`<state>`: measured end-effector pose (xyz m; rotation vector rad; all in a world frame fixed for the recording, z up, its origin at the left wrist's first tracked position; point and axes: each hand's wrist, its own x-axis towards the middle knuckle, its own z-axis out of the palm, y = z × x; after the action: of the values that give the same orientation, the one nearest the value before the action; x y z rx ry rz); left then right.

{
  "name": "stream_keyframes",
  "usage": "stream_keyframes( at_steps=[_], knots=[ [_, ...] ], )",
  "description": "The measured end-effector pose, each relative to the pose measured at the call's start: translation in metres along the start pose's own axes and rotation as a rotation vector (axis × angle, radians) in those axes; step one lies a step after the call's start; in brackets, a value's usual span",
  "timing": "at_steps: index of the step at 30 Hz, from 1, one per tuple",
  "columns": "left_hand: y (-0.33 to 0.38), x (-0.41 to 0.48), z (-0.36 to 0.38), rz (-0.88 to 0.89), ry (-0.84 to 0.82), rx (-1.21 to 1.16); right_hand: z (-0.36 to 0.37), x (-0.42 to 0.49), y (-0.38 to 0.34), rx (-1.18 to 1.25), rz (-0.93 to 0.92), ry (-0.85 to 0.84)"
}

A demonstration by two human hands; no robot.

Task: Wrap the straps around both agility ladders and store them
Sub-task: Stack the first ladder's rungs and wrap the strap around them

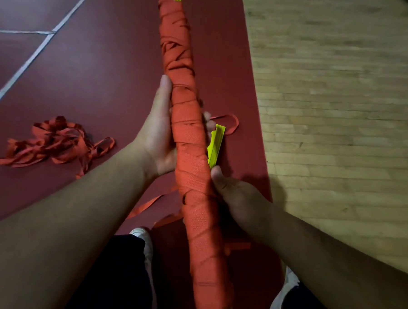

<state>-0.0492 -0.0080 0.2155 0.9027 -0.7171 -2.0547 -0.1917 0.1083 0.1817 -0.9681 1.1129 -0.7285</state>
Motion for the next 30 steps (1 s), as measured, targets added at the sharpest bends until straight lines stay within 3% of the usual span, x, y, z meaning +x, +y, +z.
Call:
stream_keyframes(
  at_steps=[6,9,12,16,18,25,30],
  knots=[
    [-0.012,0.001,-0.003,-0.197,0.198,0.324,0.001,0.007,-0.001,-0.581,-0.119,0.124],
    [-0.025,0.0,-0.002,-0.25,0.257,0.42,0.002,0.007,0.0,-0.717,-0.144,0.13],
    [-0.021,0.002,0.001,-0.213,0.25,0.364,-0.013,0.01,0.004,-0.658,-0.117,0.052],
    [-0.013,0.003,-0.001,-0.15,0.193,0.268,-0.036,0.006,-0.006,-0.621,0.0,-0.245],
    [-0.01,0.004,-0.003,-0.136,0.168,0.229,-0.041,0.004,-0.011,-0.54,0.005,-0.314],
    [-0.015,0.003,-0.003,-0.069,0.155,0.124,-0.027,0.0,-0.018,-0.32,-0.076,-0.322],
    [-0.008,-0.002,-0.003,-0.198,0.228,0.301,-0.022,0.001,-0.014,-0.388,-0.12,-0.223]
  ],
)
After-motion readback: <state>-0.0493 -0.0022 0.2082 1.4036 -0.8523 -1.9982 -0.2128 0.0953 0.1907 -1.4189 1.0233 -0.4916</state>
